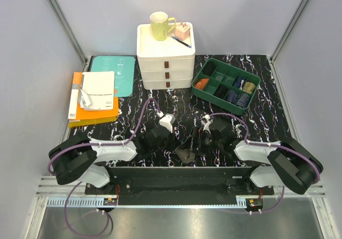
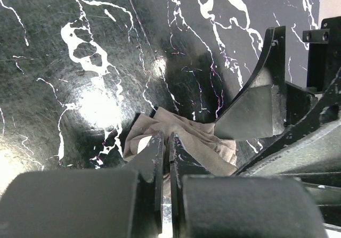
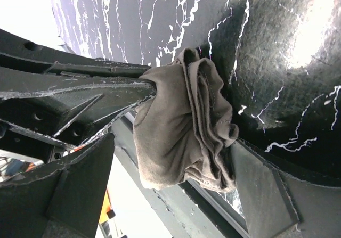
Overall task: Roll the underwear
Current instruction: Roll the underwear to the center of the board, then pick up the underwear from the center of the board.
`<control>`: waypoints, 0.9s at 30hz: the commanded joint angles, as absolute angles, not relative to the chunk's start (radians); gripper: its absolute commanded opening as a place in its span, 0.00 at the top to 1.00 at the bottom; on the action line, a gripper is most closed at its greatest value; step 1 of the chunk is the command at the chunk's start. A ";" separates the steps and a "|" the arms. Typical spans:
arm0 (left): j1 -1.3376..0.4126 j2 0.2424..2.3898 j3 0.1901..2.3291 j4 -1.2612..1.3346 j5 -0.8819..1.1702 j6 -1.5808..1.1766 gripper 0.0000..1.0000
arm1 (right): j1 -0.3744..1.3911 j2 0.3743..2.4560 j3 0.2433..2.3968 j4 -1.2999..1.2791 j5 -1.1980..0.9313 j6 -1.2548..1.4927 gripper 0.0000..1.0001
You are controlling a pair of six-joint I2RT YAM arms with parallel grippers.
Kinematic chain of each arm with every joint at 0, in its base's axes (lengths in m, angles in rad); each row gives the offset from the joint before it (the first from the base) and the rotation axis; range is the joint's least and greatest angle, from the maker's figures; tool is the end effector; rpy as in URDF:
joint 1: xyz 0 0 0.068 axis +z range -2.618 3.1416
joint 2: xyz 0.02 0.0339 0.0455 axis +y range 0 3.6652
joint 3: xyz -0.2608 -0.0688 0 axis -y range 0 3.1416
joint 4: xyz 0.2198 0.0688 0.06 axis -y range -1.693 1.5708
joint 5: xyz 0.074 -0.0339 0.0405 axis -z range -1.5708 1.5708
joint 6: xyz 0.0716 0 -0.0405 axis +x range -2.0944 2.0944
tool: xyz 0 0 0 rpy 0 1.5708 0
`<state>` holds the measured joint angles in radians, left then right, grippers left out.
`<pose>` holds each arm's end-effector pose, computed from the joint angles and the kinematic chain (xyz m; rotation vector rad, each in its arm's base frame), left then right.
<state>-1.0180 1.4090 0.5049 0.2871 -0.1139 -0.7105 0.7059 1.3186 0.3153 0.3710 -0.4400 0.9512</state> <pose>0.1536 -0.2335 0.1513 0.2869 2.2963 -0.8234 0.1595 0.1761 0.1309 0.0245 2.5097 1.3088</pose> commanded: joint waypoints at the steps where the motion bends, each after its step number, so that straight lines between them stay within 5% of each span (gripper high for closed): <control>1: -1.034 1.417 0.518 0.195 -0.129 -0.689 1.00 | 0.707 1.328 0.374 0.283 -0.446 0.879 0.07; 18: -1.045 1.447 0.543 0.189 -0.130 -0.703 1.00 | 0.750 1.431 0.505 0.140 -0.471 0.738 0.18; 20: -1.045 1.445 0.543 0.187 -0.130 -0.703 1.00 | 0.761 1.439 0.508 0.140 -0.468 0.738 0.22; 27: -1.045 1.447 0.554 0.175 -0.130 -0.704 1.00 | 0.765 1.447 0.528 0.089 -0.454 0.721 0.60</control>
